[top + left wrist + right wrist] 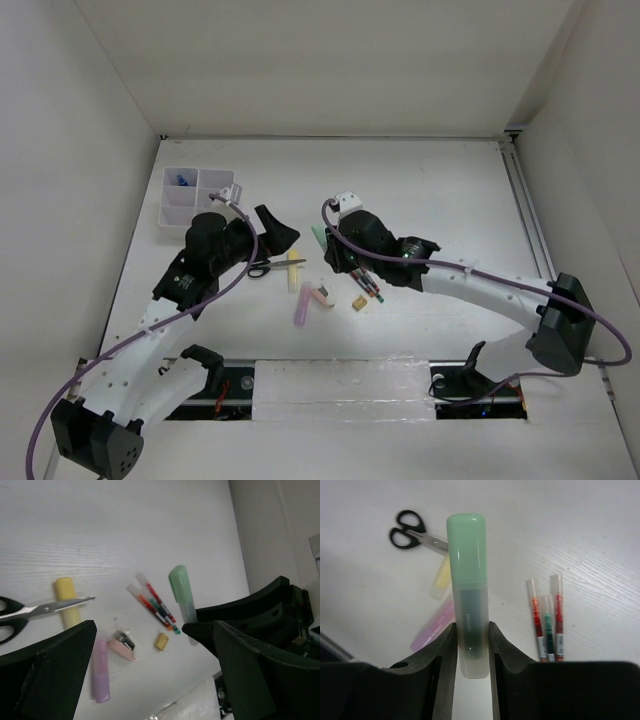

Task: Sort the stationery into containers
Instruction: Pick up the pen from the center of the board, then place the pen in the storage box.

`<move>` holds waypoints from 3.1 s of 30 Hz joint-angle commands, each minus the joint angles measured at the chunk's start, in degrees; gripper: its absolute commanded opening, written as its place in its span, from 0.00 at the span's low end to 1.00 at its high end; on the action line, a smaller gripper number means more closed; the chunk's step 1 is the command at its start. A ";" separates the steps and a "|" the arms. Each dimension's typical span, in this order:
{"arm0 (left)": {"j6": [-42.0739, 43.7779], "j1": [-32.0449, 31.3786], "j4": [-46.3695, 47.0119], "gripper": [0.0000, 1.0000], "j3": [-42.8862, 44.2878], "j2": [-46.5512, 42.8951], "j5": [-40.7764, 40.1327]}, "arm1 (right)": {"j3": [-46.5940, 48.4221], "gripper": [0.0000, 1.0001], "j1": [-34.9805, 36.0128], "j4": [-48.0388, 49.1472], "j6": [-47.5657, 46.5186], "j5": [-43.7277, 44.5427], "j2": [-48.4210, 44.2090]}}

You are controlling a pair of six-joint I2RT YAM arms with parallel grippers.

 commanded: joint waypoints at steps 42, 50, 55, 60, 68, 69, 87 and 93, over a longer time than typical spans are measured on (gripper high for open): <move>-8.54 2.94 0.95 0.00 22.13 22.19 -47.85 | -6.03 1.00 5.69 8.55 9.82 7.50 -13.39; -8.37 14.00 -4.36 0.00 39.45 41.18 -51.78 | -13.51 1.00 6.22 7.40 10.96 5.57 -25.24; -6.26 17.62 -2.25 0.00 44.73 48.31 -51.67 | -15.53 1.00 6.22 7.40 10.96 5.03 -30.35; -4.68 17.62 -0.40 0.00 45.88 51.56 -54.75 | -15.53 1.00 6.22 6.87 10.44 5.03 -32.28; -3.98 17.62 3.98 0.00 44.13 54.11 -55.37 | -15.53 1.00 6.22 6.87 10.43 4.42 -31.24; -3.98 17.62 3.99 0.00 44.12 54.12 -55.37 | -15.53 1.00 6.22 6.87 10.43 3.90 -31.23; -1.79 15.78 5.22 1.00 44.65 47.27 -52.47 | -11.67 1.00 6.22 6.34 8.76 4.24 -20.70; 1.21 15.25 -2.76 1.00 54.81 42.43 -40.97 | -3.07 1.00 9.55 -2.43 19.73 17.65 -8.14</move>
